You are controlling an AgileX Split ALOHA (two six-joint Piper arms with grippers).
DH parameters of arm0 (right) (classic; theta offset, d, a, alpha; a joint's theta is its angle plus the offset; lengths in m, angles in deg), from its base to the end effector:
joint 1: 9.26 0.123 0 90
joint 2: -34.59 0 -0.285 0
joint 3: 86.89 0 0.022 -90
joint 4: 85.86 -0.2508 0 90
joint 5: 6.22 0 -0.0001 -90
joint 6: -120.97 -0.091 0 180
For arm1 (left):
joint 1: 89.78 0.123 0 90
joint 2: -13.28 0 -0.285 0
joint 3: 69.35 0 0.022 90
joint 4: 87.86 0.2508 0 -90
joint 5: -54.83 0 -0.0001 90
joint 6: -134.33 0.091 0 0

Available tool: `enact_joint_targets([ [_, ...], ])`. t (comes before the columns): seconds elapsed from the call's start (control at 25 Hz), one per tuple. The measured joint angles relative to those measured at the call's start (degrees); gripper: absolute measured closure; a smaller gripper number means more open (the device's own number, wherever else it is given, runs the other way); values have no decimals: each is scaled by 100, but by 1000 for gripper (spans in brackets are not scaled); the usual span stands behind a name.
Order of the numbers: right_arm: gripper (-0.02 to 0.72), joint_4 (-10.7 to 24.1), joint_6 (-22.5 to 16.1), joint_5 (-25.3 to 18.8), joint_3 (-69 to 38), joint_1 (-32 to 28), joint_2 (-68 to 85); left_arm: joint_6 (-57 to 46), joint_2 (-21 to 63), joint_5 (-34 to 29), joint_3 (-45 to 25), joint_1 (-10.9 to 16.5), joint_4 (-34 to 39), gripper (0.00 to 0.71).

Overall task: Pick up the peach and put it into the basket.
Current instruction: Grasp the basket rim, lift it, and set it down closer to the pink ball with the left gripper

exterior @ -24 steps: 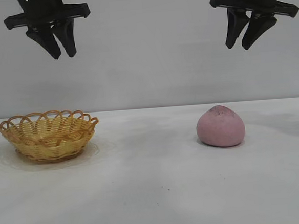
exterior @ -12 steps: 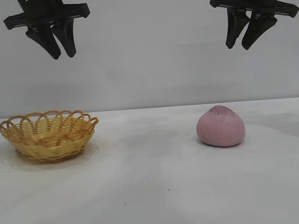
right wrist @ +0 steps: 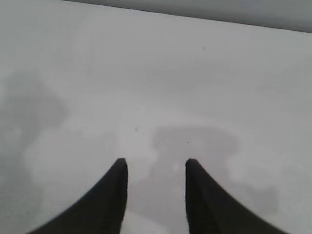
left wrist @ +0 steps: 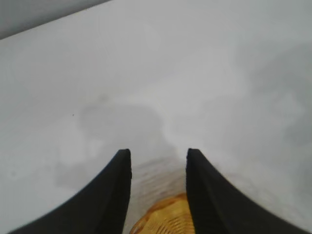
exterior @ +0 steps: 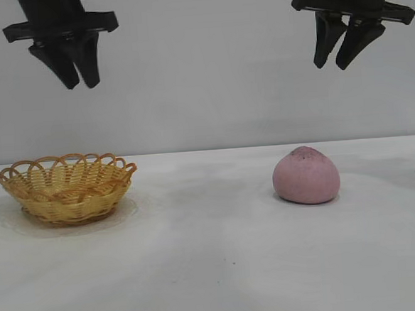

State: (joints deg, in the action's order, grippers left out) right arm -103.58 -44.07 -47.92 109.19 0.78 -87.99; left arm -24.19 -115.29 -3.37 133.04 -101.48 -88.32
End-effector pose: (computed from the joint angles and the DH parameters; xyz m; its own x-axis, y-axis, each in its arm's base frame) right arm 0.4388 0.0964 0.2384 -0.8163 -0.1713 -0.5516 -0.3019 0.9407 0.1547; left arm 0.4396 -0.0917 0.2094 -0.8049 0.5366 -0.2534 0.5323 0.8416 0.0914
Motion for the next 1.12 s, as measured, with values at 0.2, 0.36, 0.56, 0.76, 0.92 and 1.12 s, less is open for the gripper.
enact_joint_targets([
  [0.2,465,-48,51,-26,0,0,0,223,-196,-143,0,173,0,430],
  [0.36,465,-68,79,-35,0,0,0,376,-305,-143,0,196,-59,430],
  [0.56,465,-72,93,-35,0,0,0,424,-607,-132,0,196,-172,430],
  [0.76,465,-72,93,-35,0,0,0,424,-821,-119,0,199,-453,557],
  [0.92,465,-72,93,-35,0,0,0,216,-829,-161,22,220,-666,633],
  [1.12,465,-83,137,-96,0,0,0,-383,-713,-189,-124,243,-1033,633],
])
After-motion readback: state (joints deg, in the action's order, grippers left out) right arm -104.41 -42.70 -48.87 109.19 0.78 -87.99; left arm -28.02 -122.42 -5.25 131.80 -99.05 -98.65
